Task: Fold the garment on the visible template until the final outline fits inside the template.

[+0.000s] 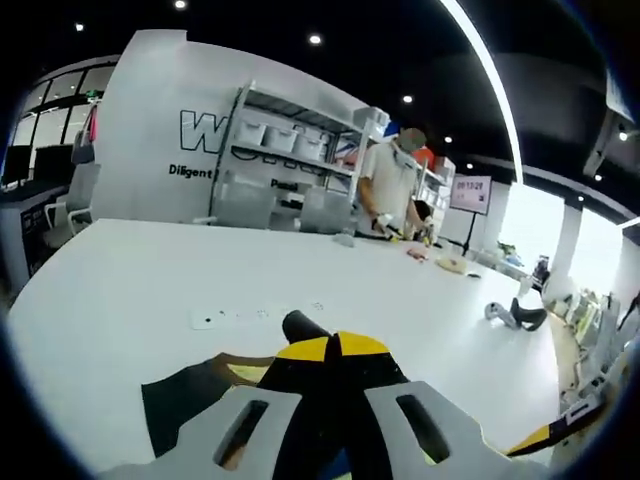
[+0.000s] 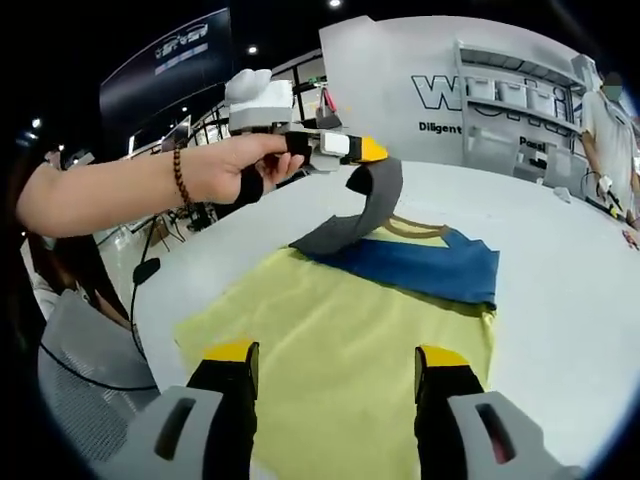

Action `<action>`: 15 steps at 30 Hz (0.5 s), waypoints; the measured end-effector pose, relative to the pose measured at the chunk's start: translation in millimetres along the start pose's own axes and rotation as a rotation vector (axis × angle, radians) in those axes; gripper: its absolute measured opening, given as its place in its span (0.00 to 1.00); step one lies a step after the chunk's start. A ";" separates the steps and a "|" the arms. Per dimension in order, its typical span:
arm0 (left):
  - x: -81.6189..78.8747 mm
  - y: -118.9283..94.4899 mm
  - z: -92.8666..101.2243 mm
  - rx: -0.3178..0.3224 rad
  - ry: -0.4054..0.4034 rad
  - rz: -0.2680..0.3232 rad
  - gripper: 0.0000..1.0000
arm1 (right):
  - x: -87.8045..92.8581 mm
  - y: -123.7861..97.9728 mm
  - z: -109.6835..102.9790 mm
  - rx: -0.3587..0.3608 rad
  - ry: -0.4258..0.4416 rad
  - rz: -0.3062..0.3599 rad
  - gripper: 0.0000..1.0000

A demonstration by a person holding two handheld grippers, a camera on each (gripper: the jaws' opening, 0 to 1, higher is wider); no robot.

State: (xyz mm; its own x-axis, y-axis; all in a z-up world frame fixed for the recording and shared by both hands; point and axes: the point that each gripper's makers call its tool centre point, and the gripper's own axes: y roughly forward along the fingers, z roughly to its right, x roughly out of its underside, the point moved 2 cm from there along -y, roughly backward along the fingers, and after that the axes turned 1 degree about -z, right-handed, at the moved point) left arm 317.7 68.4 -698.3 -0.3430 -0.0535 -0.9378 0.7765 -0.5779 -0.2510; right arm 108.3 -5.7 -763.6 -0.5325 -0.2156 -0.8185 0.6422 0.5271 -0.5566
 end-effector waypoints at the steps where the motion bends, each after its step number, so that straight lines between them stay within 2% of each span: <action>1: 3.4 3.0 1.6 0.001 0.003 -0.007 0.00 | 0.5 0.0 0.7 0.002 0.001 -0.001 0.60; 11: 29.6 23.9 9.0 0.018 0.049 -0.068 0.00 | 2.8 0.6 1.6 0.003 0.005 -0.008 0.60; 15: 40.6 31.4 8.9 0.011 0.011 -0.099 0.00 | 4.3 0.1 1.4 0.003 0.002 -0.012 0.60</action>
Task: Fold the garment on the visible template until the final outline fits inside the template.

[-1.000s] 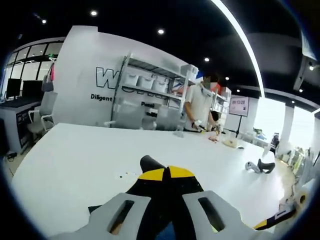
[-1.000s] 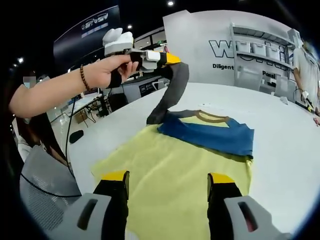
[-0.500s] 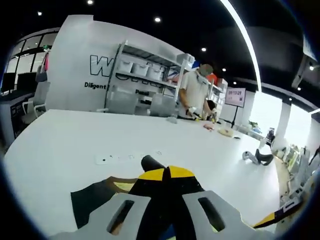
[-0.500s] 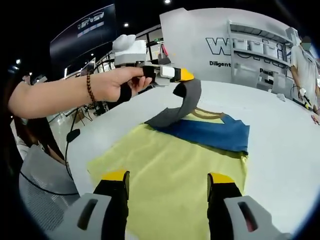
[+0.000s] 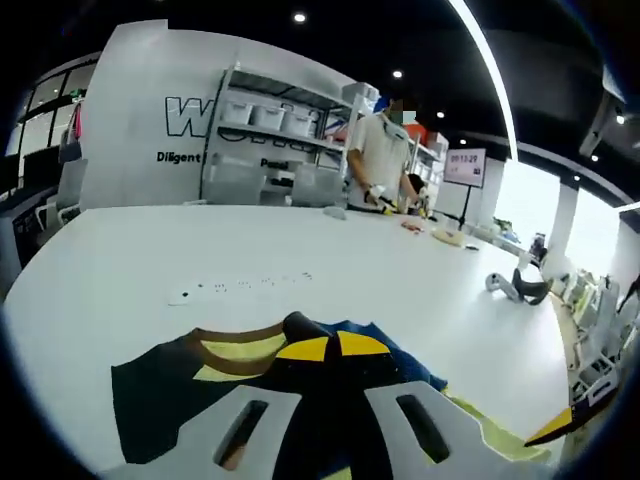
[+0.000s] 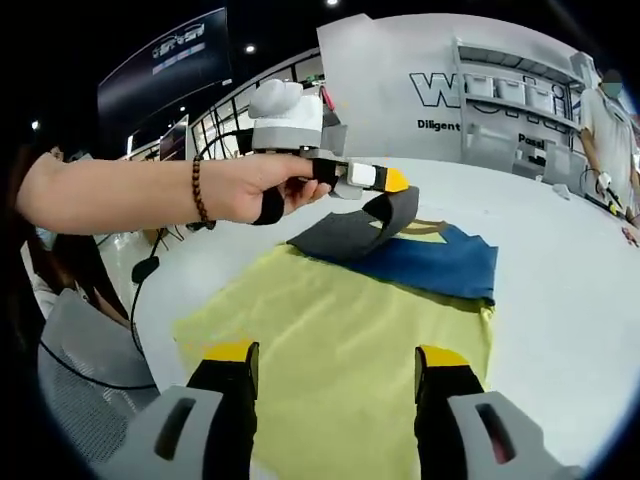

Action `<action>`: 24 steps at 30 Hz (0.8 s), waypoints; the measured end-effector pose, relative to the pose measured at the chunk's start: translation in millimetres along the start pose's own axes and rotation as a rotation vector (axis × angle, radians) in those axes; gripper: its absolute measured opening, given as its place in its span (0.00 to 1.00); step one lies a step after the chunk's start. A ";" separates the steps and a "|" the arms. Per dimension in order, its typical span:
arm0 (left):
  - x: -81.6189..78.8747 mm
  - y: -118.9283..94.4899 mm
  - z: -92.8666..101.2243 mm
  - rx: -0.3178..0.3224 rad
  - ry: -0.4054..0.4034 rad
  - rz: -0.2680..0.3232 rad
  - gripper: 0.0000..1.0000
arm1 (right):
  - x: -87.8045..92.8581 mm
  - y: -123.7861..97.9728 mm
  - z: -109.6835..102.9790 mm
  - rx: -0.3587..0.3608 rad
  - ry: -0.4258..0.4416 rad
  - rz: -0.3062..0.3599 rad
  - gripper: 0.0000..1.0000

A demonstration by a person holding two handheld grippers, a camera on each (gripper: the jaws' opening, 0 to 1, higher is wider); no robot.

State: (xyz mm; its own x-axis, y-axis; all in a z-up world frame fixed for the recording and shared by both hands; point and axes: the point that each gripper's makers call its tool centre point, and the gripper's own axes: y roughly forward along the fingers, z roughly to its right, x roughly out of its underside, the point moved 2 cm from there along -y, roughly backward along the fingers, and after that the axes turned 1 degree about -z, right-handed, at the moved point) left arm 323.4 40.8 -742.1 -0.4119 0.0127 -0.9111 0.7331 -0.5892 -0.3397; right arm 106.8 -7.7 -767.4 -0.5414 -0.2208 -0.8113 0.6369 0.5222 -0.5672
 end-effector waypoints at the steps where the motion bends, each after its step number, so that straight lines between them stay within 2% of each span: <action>1: 0.8 1.5 0.3 0.002 -0.002 0.001 0.00 | 0.3 -0.1 0.1 0.001 0.002 -0.001 0.60; 12: 28.2 24.7 10.3 0.012 -0.003 -0.058 0.00 | 3.0 -2.8 2.2 0.009 0.004 -0.015 0.60; 14: 30.1 27.0 13.5 0.012 0.018 -0.063 0.00 | 3.9 -3.0 2.2 0.009 0.005 -0.017 0.60; 15: 34.6 30.7 16.8 0.031 0.083 -0.090 0.00 | 4.9 -2.9 1.6 0.005 0.001 -0.021 0.60; 20: 39.3 40.8 25.1 0.038 0.101 -0.111 0.00 | 7.3 -2.6 1.9 0.007 0.002 -0.024 0.60; 22: 44.2 44.0 29.8 0.049 0.084 -0.127 0.00 | 8.6 -2.3 2.2 0.005 0.006 -0.028 0.60; 24: 50.6 47.1 31.5 0.052 0.109 -0.144 0.00 | 9.0 -2.5 4.1 0.007 0.005 -0.028 0.60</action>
State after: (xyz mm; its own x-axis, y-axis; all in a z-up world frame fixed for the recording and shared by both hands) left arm 320.1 -11.8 -796.9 -0.4471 0.1855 -0.8750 0.6409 -0.6160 -0.4580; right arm 102.5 -14.4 -773.9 -0.5621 -0.2310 -0.7941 0.6251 0.5101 -0.5908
